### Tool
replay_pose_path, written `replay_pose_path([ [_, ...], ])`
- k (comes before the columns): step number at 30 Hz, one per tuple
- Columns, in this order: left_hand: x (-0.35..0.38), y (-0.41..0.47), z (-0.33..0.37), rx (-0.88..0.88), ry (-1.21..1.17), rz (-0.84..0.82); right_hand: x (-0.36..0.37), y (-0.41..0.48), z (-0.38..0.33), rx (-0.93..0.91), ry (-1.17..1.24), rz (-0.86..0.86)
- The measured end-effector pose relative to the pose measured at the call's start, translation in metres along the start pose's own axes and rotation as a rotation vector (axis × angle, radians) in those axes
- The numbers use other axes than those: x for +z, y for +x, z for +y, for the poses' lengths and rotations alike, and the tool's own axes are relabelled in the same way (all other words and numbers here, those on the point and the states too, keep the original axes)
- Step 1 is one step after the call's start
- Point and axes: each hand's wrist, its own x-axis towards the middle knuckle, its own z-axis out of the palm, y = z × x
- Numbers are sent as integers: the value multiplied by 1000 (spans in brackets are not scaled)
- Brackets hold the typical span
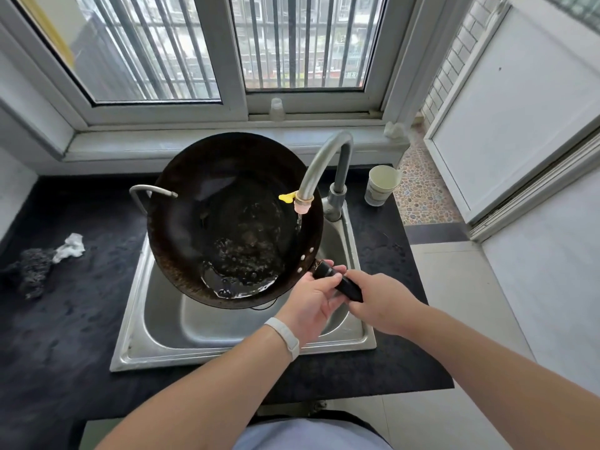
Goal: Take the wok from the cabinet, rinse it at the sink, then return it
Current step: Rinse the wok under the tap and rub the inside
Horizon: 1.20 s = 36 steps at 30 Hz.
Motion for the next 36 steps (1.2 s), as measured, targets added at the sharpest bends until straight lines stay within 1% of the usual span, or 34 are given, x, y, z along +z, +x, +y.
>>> replay_pose_path([
  [9, 6, 15, 4, -9, 20, -6, 4, 9, 11, -29, -56, 108],
  [15, 6, 27, 5, 11, 37, 52, 13, 24, 22, -66, -52, 174],
  [23, 3, 43, 6, 40, 65, 133, 21, 47, 33, -100, 64, 139],
  [36, 15, 84, 22, 60, 95, 194, 10, 96, 60, -192, 68, 123],
])
